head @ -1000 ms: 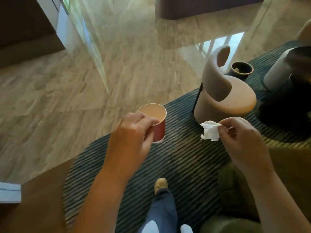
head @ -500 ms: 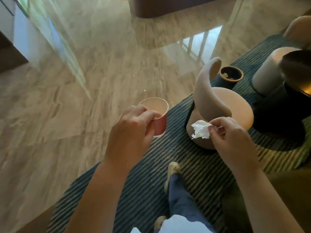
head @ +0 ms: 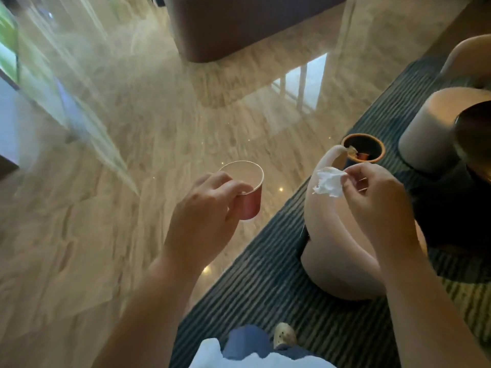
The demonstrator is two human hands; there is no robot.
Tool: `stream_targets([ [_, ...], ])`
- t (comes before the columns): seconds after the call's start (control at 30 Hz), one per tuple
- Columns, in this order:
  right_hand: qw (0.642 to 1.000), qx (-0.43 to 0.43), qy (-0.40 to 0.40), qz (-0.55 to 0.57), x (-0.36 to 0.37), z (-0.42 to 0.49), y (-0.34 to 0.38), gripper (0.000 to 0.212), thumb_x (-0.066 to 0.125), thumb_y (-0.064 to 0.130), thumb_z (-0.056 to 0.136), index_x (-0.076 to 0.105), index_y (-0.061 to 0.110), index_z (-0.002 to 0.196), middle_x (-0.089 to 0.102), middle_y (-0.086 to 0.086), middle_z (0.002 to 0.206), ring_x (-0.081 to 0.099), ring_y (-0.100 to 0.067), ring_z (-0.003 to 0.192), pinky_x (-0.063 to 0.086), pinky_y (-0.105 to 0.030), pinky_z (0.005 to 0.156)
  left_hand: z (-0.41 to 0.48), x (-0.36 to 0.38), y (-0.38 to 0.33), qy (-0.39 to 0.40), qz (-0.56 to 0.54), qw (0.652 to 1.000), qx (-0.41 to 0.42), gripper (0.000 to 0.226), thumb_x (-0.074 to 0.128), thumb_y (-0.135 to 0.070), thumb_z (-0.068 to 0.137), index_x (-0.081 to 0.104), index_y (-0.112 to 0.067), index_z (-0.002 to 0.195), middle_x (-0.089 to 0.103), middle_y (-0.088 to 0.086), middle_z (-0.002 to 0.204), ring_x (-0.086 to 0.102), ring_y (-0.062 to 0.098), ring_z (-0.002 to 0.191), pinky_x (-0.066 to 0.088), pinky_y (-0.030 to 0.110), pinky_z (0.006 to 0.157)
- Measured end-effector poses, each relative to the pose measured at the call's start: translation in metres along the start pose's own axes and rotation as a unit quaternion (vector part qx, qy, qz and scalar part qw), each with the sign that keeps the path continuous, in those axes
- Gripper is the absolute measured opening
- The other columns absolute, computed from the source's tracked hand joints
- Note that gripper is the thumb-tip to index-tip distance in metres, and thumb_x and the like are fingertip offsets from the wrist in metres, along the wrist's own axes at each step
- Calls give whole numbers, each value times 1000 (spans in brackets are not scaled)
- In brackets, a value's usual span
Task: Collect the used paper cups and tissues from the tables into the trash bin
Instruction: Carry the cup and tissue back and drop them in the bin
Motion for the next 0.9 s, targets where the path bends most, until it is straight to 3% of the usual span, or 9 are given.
stream_targets([
  [0.13, 999, 5, 33, -9, 49, 61, -13, 12, 62, 19, 89, 66, 12, 98, 64, 1, 88, 60, -11, 78, 50, -23, 71, 77, 36, 31, 8, -27, 999, 16, 16, 63, -17, 86, 69, -20, 100, 66, -7, 96, 58, 17, 92, 51, 33, 65],
  [0.23, 999, 21, 40, -21, 84, 113, -33, 8, 62, 16, 89, 67, 12, 94, 62, 3, 84, 56, -7, 74, 38, -9, 66, 140, 69, 61, 11, -40, 999, 32, 17, 60, -20, 84, 69, -20, 98, 65, -6, 94, 59, 18, 89, 50, 33, 68],
  [0.33, 997, 47, 31, -42, 116, 172, -55, 7, 62, 14, 89, 67, 12, 91, 60, 3, 82, 55, -10, 72, 37, -13, 63, 207, 105, 91, 19, -54, 997, 55, 16, 65, -14, 83, 69, -19, 97, 65, -6, 94, 60, 18, 88, 48, 28, 68],
  [0.53, 989, 125, 14, -71, 155, 286, -98, 5, 62, 11, 87, 66, 12, 90, 61, 2, 85, 56, -15, 75, 44, -28, 65, 358, 162, 136, 55, -119, 986, 104, 17, 60, -12, 81, 69, -19, 94, 64, -8, 92, 59, 20, 88, 51, 34, 69],
  [0.6, 984, 162, -6, -75, 155, 309, -119, 6, 61, 11, 87, 66, 12, 90, 60, 2, 85, 56, -13, 75, 44, -25, 65, 406, 185, 141, 63, -130, 982, 118, 17, 60, -12, 81, 69, -19, 94, 63, -8, 92, 58, 19, 88, 50, 34, 70],
  [0.7, 971, 222, -19, -89, 153, 327, -155, 5, 59, 14, 89, 64, 17, 90, 58, 6, 85, 54, -7, 75, 39, -16, 63, 468, 222, 126, 87, -143, 973, 159, 19, 61, -9, 80, 69, -19, 94, 62, -8, 92, 57, 19, 88, 45, 27, 72],
  [0.9, 938, 321, -66, -112, 150, 370, -233, 5, 60, 14, 88, 64, 16, 90, 60, 5, 86, 57, -11, 76, 50, -28, 67, 565, 304, 76, 135, -162, 951, 224, 17, 59, -14, 79, 69, -20, 91, 64, -8, 92, 56, 16, 88, 41, 20, 72],
])
Point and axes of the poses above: each hand's wrist, its own z-axis towards the middle knuckle, its own x-axis out of the palm, y = z × x, the point moved 10 cm from there along z, towards the middle knuckle
